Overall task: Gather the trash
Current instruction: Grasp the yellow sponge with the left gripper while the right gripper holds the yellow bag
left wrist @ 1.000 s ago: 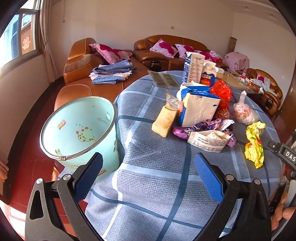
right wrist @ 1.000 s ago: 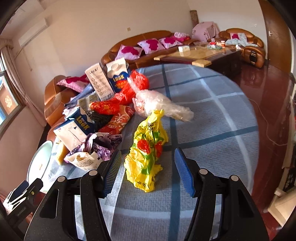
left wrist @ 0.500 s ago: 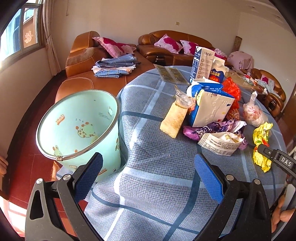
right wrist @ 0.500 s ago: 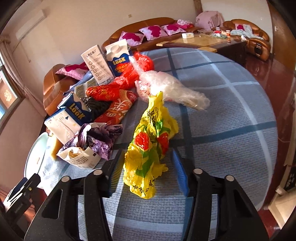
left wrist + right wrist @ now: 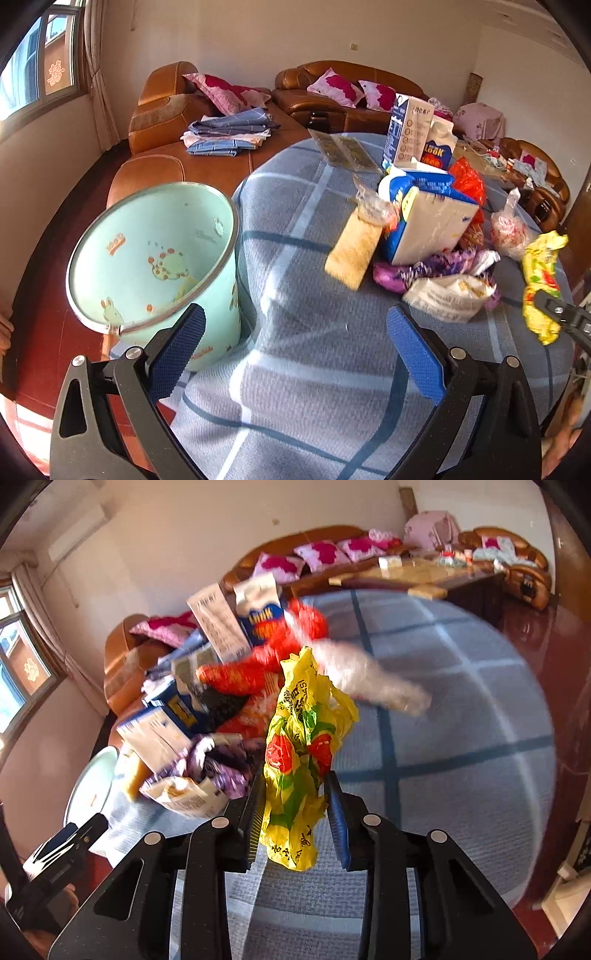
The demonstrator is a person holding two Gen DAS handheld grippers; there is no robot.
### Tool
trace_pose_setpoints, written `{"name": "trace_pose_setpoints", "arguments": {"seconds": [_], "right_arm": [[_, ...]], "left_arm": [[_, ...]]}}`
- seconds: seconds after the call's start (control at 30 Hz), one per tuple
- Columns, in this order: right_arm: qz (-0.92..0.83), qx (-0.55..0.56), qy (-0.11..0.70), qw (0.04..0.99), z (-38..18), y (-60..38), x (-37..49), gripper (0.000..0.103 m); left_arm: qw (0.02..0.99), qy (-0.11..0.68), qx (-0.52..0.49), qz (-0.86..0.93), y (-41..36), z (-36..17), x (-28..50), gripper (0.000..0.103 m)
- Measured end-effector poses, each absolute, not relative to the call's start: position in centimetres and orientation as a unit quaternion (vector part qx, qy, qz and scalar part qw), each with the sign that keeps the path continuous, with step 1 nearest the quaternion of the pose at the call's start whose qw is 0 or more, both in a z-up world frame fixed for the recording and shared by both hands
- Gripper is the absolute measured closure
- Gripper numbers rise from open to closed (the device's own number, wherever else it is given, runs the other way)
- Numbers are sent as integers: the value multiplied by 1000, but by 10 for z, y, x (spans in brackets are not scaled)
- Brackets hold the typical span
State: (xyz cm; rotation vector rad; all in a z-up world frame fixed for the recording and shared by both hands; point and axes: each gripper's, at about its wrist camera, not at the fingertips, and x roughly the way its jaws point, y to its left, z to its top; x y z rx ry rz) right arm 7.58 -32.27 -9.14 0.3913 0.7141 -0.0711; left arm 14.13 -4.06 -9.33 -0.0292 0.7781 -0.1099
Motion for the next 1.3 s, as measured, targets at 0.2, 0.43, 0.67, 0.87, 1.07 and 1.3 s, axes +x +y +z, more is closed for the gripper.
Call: {"name": "trace_pose_setpoints", "arguments": {"seconds": [0.2, 0.43, 0.67, 0.87, 1.07, 1.3], "right_arm": [[-47, 172, 331, 927, -81, -324, 73, 70], [-47, 183, 337, 922, -85, -327, 79, 70], [-48, 190, 338, 920, -85, -330, 82, 69], [-52, 196, 343, 917, -88, -332, 85, 69], [-54, 196, 339, 919, -86, -332, 84, 69], [-52, 197, 328, 923, -79, -328, 75, 69]], "left_arm": [[924, 377, -16, -69, -46, -89, 166, 9], [922, 377, -4, -89, -60, -91, 196, 18], [905, 413, 15, -104, -78, -114, 220, 25], [908, 395, 47, -131, -88, -113, 221, 72], [903, 394, 40, -166, -84, -104, 207, 74], [903, 380, 25, -197, -64, -86, 165, 74]]}}
